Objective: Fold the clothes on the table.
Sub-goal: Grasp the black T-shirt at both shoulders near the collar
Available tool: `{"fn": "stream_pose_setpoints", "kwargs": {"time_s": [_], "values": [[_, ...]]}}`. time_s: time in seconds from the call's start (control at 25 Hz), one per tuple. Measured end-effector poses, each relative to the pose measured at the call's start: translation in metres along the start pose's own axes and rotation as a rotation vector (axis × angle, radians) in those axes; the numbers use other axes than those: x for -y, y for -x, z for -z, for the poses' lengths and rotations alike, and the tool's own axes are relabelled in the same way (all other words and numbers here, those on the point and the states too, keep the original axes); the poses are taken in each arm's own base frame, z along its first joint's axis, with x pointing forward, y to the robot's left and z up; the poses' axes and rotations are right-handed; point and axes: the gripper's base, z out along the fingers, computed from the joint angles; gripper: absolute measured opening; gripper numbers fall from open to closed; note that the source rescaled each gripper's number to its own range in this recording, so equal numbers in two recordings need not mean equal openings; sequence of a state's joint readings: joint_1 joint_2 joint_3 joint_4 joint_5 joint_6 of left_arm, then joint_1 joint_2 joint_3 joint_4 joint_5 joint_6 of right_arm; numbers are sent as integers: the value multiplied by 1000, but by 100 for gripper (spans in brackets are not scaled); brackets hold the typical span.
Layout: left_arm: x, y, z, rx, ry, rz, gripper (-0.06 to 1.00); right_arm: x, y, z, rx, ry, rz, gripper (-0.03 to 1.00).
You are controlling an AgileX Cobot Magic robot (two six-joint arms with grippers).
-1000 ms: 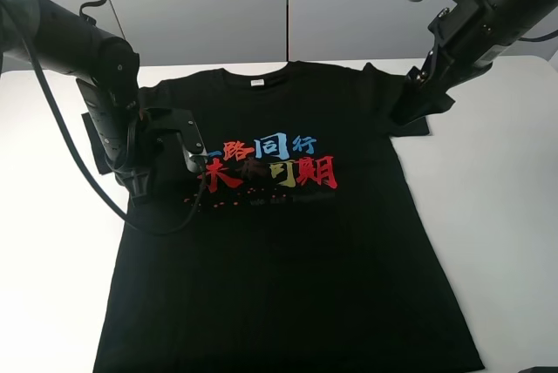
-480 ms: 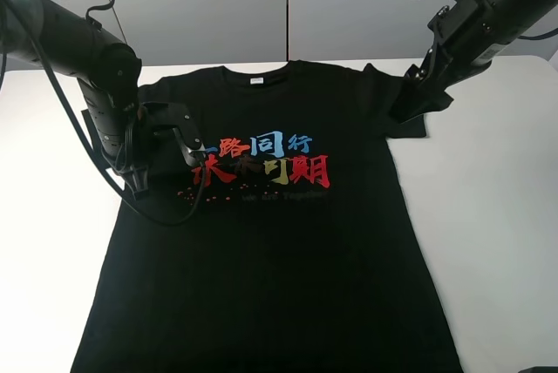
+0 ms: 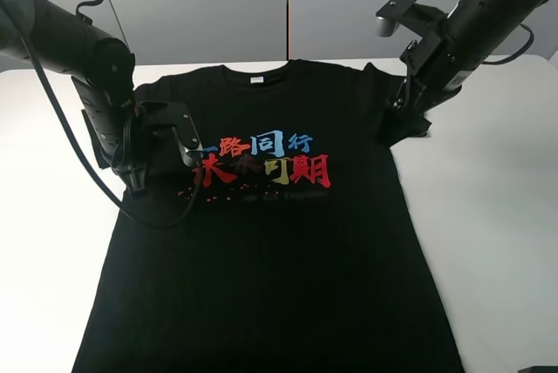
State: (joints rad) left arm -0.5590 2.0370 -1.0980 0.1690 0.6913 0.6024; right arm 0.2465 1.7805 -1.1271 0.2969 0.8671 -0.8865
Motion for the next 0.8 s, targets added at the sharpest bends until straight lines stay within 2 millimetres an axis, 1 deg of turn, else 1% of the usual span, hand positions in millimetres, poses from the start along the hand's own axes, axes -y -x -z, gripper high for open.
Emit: {"fn": "stream_pose_setpoints", "kwargs": {"time_s": [0.28, 0.48, 0.6, 0.68, 0.8], "values": [[1, 0, 15, 44, 4, 8, 0, 8, -1, -19, -47, 13, 35, 100], [1, -1, 15, 36, -2, 2, 0, 8, 1, -24, -46, 10, 69, 100], [2, -1, 15, 35, -4, -5, 0, 2, 7, -28, -45, 12, 114, 100], [2, 0, 15, 38, -8, -2, 0, -3, 11, -36, -61, 15, 157, 100], [2, 0, 15, 41, -12, 3, 0, -12, 15, -55, -120, 18, 243, 100]]}}
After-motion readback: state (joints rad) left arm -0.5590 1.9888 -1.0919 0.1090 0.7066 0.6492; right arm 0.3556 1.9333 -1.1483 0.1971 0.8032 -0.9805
